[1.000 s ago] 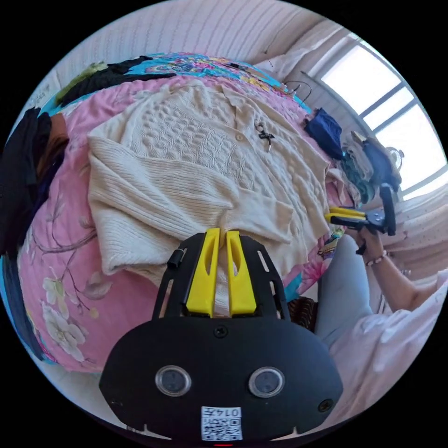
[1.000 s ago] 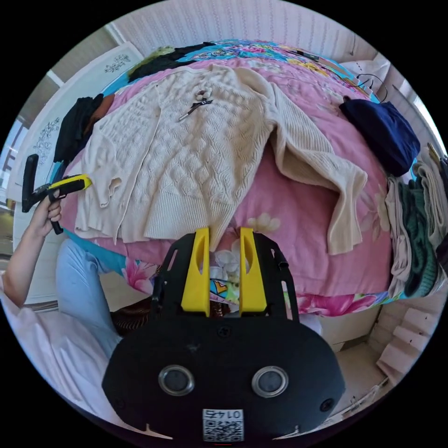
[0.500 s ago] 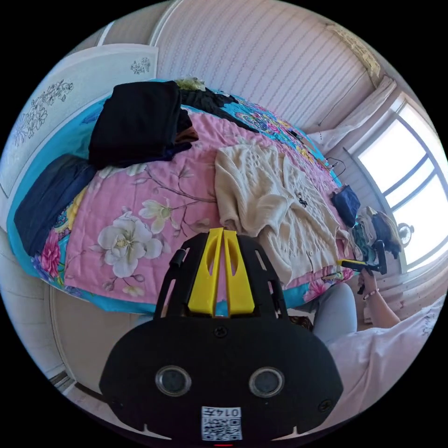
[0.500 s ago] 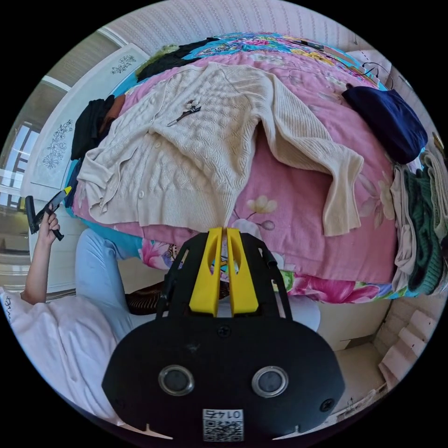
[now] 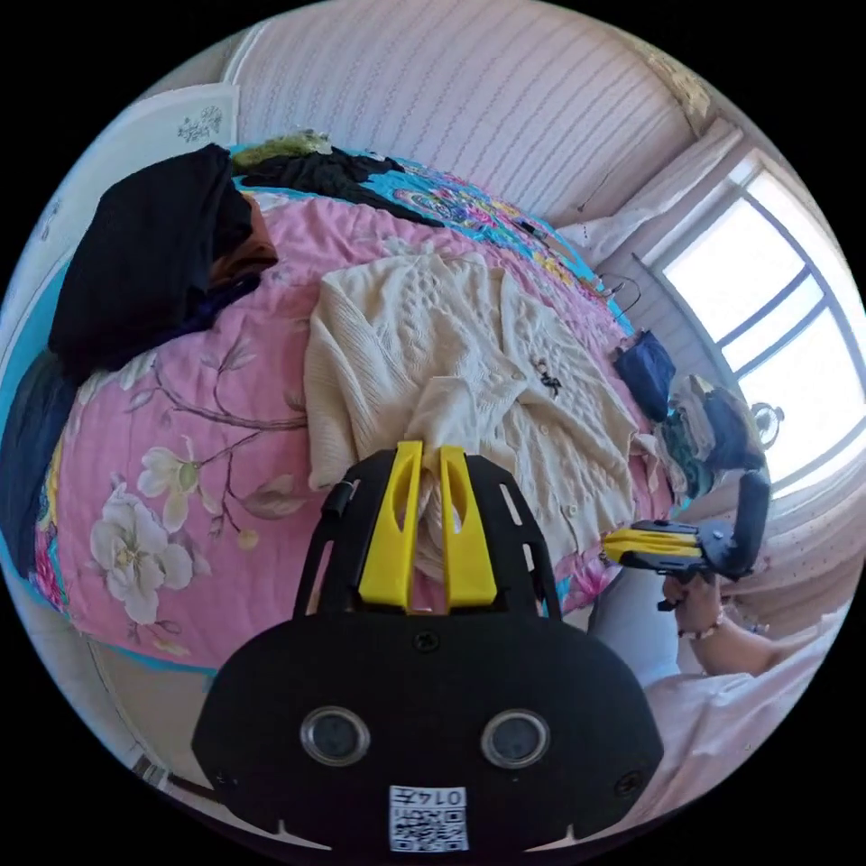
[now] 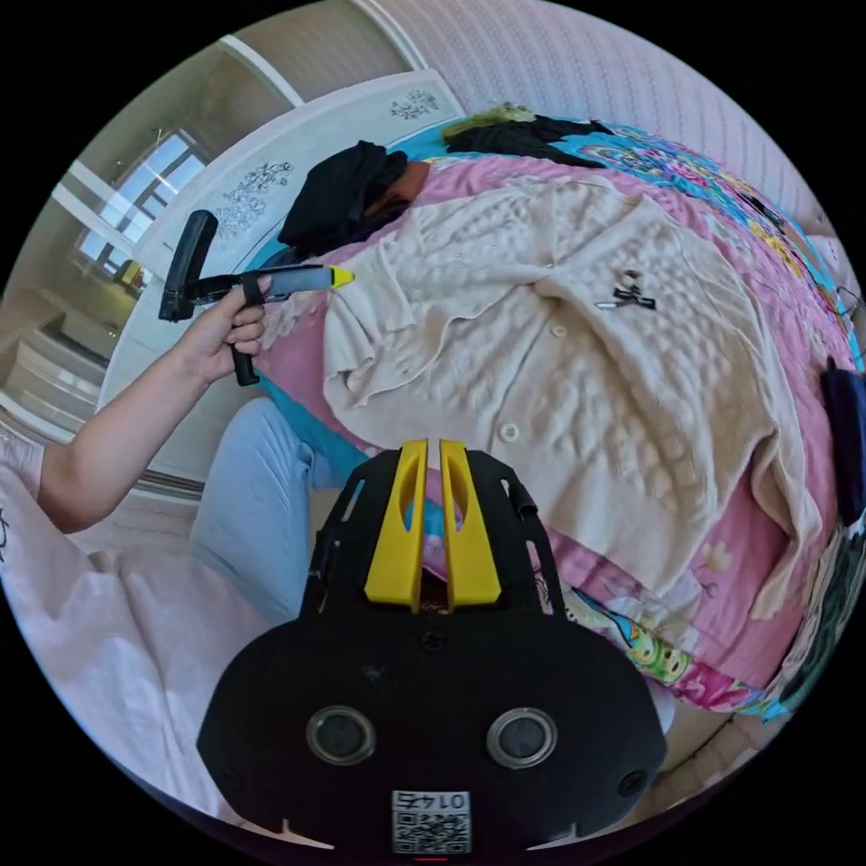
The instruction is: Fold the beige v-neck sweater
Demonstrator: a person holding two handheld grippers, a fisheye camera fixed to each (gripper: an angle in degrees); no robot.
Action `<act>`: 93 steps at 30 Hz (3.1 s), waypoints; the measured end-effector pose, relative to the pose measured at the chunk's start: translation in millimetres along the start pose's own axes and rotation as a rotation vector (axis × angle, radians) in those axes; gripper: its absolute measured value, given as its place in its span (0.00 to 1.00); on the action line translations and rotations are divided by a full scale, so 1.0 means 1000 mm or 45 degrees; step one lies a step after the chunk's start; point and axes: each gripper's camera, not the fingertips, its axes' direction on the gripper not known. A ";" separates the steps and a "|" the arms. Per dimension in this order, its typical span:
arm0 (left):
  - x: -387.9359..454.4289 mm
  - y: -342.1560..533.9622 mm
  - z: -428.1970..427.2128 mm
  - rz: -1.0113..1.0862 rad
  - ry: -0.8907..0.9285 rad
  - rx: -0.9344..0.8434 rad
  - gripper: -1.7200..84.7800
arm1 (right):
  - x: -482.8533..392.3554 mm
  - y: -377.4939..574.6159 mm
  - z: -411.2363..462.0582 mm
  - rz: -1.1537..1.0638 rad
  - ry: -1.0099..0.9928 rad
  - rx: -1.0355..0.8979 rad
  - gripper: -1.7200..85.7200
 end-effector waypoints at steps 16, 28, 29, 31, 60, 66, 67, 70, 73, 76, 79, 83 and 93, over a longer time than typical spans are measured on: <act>0.004 0.065 -0.042 0.120 -0.183 0.039 0.09 | 0.037 -0.022 0.025 0.249 -0.395 0.004 0.04; 0.108 0.096 0.096 0.568 -0.163 -0.353 0.12 | 0.085 0.047 -0.105 0.292 -0.354 0.164 0.02; 0.110 0.097 0.104 0.572 -0.168 -0.375 0.12 | 0.088 0.050 -0.107 0.304 -0.337 0.152 0.02; 0.114 0.103 0.134 0.598 -0.186 -0.472 0.11 | 0.104 0.059 -0.102 0.362 -0.248 0.055 0.02; 0.057 0.078 0.225 0.000 0.028 -0.358 0.02 | 0.159 0.123 -0.224 0.653 -0.068 0.114 0.04; 0.060 0.087 0.204 0.063 -0.109 -0.295 0.01 | 0.138 0.140 -0.260 0.561 -0.116 0.069 0.03; 0.059 0.088 0.215 0.037 -0.114 -0.321 0.01 | 0.138 0.142 -0.257 0.562 -0.113 0.039 0.03; 0.064 0.091 0.250 -0.028 -0.069 -0.392 0.03 | 0.145 0.151 -0.255 0.627 -0.178 0.031 0.03; 0.083 0.095 0.265 0.017 -0.153 -0.429 0.06 | 0.145 0.169 -0.276 0.645 -0.167 0.092 0.04; 0.102 0.101 0.263 0.084 -0.250 -0.425 0.07 | 0.150 0.196 -0.308 0.685 0.012 0.159 0.04; 0.133 0.103 0.259 0.218 -0.311 -0.379 0.05 | 0.162 0.222 -0.343 0.787 0.244 0.269 0.05; 0.187 0.093 0.279 0.409 -0.271 -0.362 0.05 | 0.175 0.227 -0.365 0.757 0.337 0.342 0.08; 0.394 0.049 0.436 0.972 0.007 -0.379 0.07 | 0.236 0.197 -0.366 0.637 0.240 0.324 0.05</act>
